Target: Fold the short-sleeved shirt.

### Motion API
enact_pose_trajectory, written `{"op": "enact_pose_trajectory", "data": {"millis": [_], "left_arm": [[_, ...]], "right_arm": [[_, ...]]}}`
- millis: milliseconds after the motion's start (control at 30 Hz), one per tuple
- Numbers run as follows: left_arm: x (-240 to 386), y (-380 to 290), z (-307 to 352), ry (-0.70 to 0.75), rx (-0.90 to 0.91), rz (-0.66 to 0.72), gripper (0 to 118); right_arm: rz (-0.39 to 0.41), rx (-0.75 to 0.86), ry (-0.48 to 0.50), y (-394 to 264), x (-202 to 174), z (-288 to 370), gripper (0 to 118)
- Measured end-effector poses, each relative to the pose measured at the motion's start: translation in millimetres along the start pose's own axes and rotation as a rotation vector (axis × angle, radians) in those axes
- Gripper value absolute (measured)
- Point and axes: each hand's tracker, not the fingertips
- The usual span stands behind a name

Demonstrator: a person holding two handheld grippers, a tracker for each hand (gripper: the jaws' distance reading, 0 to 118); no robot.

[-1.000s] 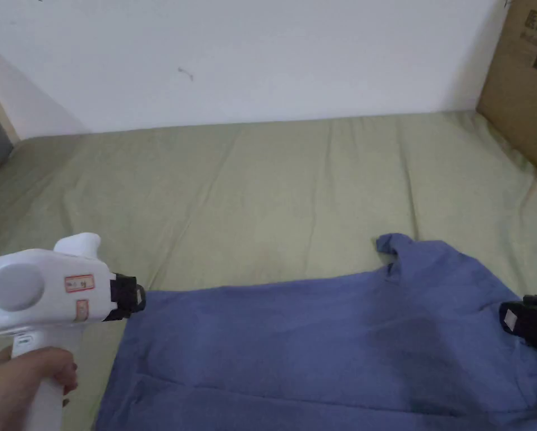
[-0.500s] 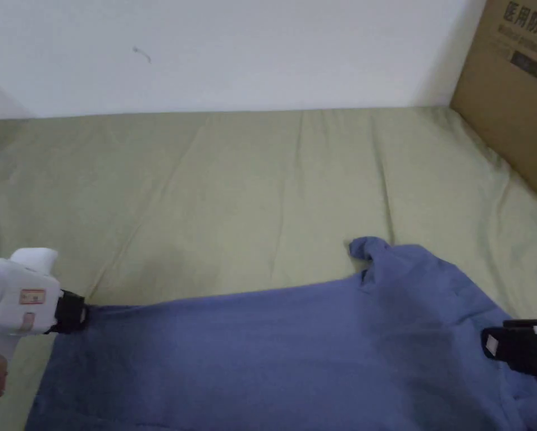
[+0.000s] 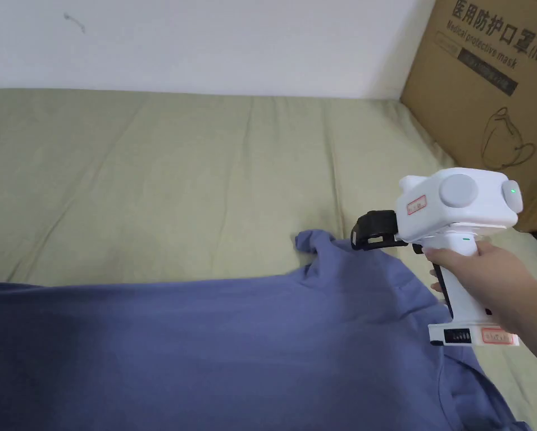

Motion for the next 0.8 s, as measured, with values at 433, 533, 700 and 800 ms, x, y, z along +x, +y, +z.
{"op": "enact_pose_trajectory", "data": {"millis": [433,533,700,800], "left_arm": [[-2,-7,11,0.012,-0.041,-0.006,2],[6,-12,40,-0.004,-0.017,0.002,2],[4,-43,93,-0.068,-0.009,0.025,2],[8,-72,120,-0.077,-0.045,-0.010,2]], "right_arm": [[0.033,0.040,0.107,-26,15,78,0],[-0.024,0.118,0.148,-55,29,137,0],[-0.134,0.154,0.229,-142,59,220,0],[-0.177,0.130,0.267,-205,73,242,0]]}}
